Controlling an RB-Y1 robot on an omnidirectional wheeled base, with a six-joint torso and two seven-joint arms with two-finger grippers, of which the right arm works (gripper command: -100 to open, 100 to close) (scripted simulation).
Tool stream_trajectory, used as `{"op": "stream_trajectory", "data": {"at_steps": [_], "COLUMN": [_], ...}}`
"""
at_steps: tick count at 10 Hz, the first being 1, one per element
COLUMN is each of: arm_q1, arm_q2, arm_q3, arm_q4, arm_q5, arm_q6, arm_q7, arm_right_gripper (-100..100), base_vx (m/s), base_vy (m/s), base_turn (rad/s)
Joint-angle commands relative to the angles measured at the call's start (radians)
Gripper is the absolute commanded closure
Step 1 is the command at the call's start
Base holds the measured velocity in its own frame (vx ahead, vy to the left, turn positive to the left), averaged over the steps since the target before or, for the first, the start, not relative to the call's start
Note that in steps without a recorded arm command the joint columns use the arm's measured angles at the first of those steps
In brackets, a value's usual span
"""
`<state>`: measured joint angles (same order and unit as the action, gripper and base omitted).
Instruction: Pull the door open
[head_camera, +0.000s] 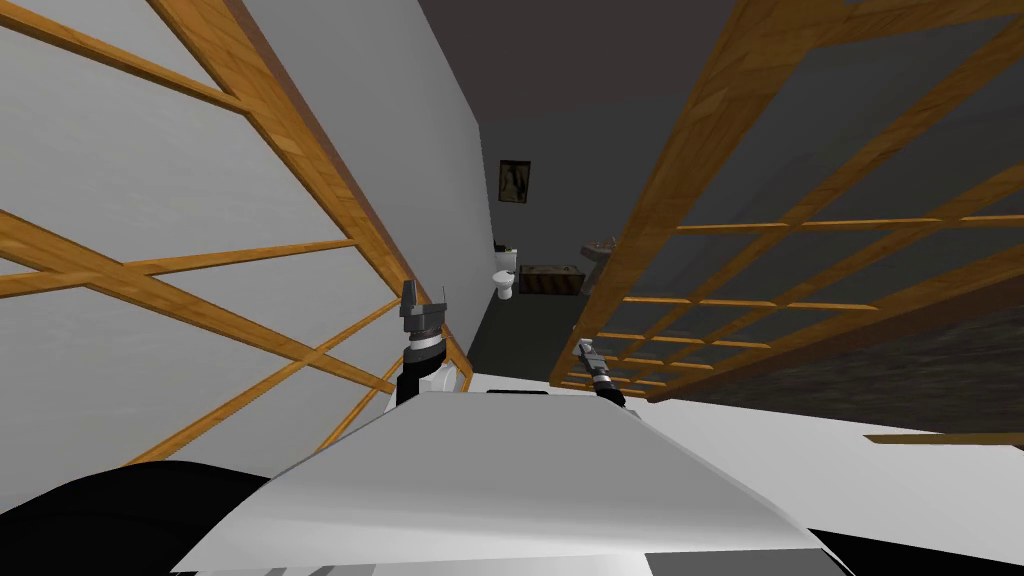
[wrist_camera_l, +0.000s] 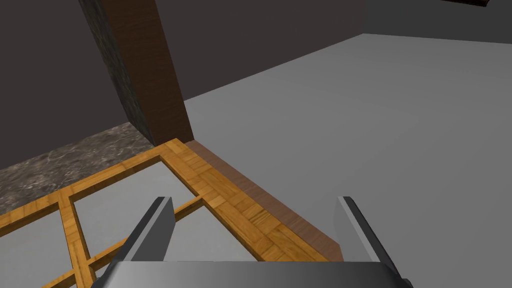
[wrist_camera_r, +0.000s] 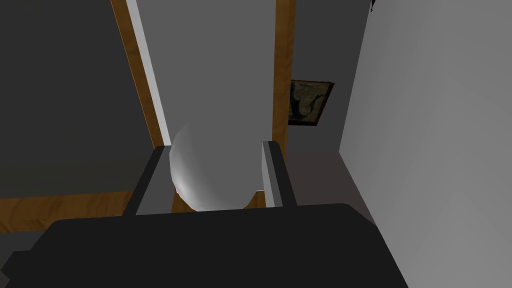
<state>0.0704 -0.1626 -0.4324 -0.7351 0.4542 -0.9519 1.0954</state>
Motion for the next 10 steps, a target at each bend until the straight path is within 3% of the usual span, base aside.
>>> {"op": "stream_trajectory", "data": {"at_steps": [1,10], "arm_q1": [0.0,-0.006], "arm_q2": [0.0,-0.009], "arm_q3": [0.0,0.035], "arm_q4": [0.0,0.006], "arm_q5": [0.0,-0.066], "arm_q6": [-0.001,0.004], "arm_q7": [-0.001,-0.159], "arm_right_gripper": [100,100], "base_vx": [0.0,-0.033], "base_vy": [0.0,-0.01], "base_turn": [0.0,0.033]}}
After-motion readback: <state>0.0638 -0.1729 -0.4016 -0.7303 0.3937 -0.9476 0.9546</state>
